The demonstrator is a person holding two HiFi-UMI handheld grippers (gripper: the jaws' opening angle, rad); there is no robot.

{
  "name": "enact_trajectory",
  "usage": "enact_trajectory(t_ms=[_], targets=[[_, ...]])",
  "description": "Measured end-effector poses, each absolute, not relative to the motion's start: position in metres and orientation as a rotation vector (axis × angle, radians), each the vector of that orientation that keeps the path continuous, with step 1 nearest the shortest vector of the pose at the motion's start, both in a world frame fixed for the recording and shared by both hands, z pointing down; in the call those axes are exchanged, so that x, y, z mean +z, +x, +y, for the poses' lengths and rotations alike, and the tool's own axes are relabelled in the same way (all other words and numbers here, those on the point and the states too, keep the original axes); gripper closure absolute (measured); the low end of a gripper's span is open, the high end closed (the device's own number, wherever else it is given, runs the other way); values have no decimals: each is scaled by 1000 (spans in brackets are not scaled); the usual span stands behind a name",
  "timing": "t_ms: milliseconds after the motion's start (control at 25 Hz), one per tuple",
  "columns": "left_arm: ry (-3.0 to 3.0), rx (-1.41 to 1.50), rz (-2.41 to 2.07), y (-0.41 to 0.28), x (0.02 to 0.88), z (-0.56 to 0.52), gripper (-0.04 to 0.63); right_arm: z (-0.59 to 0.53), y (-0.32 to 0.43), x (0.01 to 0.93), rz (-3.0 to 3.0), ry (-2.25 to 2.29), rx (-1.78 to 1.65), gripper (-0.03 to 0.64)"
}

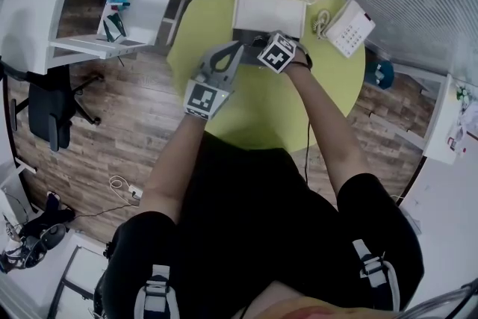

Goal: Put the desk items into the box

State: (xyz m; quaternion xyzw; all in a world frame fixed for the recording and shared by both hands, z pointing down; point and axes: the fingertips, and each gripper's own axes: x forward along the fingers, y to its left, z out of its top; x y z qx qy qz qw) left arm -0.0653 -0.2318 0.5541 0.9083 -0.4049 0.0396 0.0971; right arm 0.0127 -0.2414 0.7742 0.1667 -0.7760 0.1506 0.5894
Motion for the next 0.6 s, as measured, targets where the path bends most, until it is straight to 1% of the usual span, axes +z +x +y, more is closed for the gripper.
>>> enact_trajectory(t_ms=[320,600], targets=[[2720,111,-1209,-61,535,-220,584,-234,13,735,-1851,439,312,480],[2744,131,-1228,-55,515,-202,584,-204,20,695,-1963,532,389,483]])
